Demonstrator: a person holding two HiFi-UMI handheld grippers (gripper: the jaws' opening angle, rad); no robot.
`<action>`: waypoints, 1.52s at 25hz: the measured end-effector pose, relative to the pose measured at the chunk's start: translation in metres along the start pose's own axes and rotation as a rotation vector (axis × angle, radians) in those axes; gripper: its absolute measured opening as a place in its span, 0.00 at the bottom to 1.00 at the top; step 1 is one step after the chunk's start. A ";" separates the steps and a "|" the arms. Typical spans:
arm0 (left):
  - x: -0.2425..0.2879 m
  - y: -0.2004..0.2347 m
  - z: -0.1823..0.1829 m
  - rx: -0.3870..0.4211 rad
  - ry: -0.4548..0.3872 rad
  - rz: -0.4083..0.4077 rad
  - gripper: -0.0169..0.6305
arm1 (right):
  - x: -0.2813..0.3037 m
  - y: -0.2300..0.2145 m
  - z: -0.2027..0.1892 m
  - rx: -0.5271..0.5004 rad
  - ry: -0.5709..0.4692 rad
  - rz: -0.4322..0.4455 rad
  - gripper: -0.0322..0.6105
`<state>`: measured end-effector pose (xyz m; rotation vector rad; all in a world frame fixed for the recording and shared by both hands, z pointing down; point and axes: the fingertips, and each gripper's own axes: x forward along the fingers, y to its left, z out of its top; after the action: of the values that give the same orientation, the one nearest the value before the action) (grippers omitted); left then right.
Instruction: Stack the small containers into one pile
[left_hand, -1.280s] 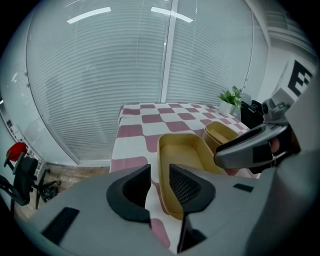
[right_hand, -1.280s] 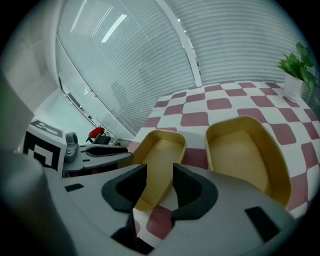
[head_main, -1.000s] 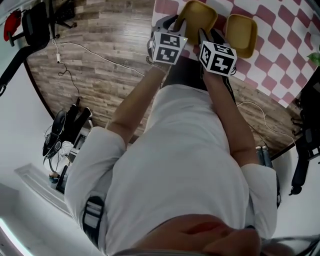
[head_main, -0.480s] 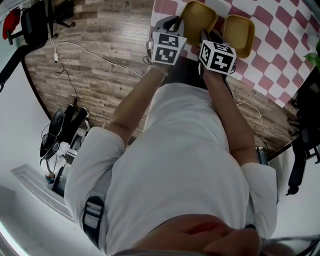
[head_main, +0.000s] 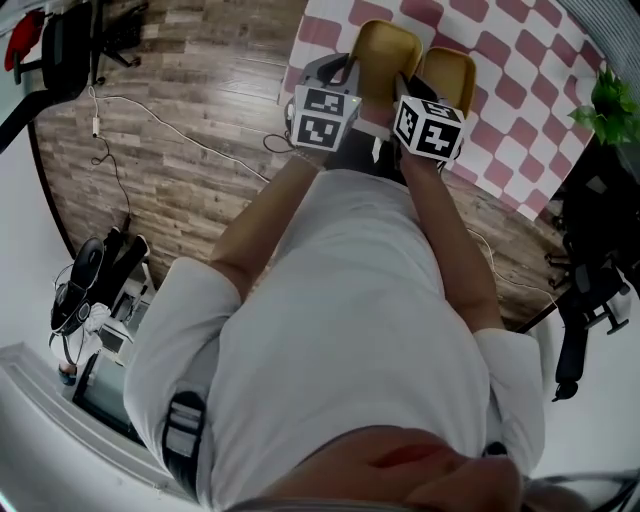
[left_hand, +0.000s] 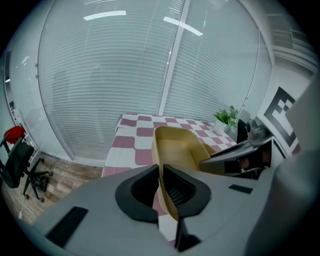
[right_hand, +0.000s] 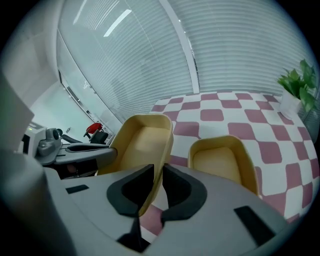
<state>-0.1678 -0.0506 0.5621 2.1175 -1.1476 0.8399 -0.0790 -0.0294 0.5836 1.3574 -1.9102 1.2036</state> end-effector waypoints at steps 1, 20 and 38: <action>-0.004 -0.002 0.003 -0.008 -0.009 -0.002 0.11 | -0.004 0.001 0.003 -0.012 -0.005 0.001 0.16; -0.048 -0.044 0.036 -0.071 -0.099 -0.019 0.11 | -0.064 -0.002 0.033 -0.154 -0.067 0.035 0.16; -0.014 -0.156 0.045 -0.003 -0.068 -0.178 0.11 | -0.129 -0.100 0.017 -0.096 -0.084 -0.071 0.15</action>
<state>-0.0273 -0.0048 0.4930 2.2228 -0.9752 0.6883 0.0637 0.0066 0.5100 1.4318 -1.9338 1.0229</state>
